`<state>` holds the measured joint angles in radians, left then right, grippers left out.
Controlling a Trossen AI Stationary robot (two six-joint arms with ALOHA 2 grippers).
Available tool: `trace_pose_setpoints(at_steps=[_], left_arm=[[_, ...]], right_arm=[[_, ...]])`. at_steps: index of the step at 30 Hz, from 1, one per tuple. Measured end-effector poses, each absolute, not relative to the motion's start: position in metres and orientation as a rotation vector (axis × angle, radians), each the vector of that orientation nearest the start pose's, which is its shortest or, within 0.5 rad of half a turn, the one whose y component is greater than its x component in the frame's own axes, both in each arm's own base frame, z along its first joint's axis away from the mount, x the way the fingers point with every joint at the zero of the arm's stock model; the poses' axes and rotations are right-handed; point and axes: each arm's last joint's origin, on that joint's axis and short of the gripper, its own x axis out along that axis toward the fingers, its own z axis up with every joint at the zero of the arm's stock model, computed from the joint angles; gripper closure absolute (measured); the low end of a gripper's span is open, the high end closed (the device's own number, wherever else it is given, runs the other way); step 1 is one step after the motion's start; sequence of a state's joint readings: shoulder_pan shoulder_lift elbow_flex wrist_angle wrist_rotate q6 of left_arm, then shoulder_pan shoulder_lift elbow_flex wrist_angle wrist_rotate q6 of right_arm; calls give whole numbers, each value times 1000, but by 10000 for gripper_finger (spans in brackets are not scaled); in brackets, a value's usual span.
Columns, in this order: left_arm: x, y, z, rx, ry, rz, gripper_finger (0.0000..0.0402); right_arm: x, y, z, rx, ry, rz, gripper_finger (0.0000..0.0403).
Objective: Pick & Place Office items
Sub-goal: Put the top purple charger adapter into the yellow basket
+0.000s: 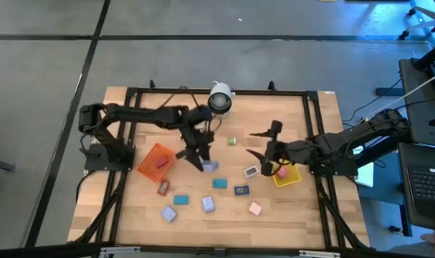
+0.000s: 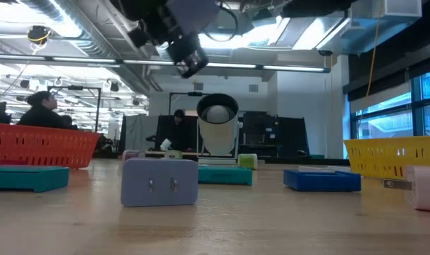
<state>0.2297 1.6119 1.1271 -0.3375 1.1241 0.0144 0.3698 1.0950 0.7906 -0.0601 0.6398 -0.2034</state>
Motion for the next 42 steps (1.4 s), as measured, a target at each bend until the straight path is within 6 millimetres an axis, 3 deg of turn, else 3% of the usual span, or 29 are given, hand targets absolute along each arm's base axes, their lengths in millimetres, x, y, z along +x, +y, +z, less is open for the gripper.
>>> trace_pose_setpoints(at_steps=[4,10,20,29,42], left_arm=[[329,66,261,-501,539,-853,189],[330,75,268,-500,478,-857,188],[331,75,270,-492,466,-857,186],[331,75,270,-494,466,-863,185],[331,74,270,-495,466,-871,185]], right_arm=[[229,74,295,-324,280,-105,135],[232,73,302,-308,211,-67,135],[257,56,296,-290,250,-21,135],[285,62,318,-352,290,53,135],[306,58,314,-349,310,107,135]])
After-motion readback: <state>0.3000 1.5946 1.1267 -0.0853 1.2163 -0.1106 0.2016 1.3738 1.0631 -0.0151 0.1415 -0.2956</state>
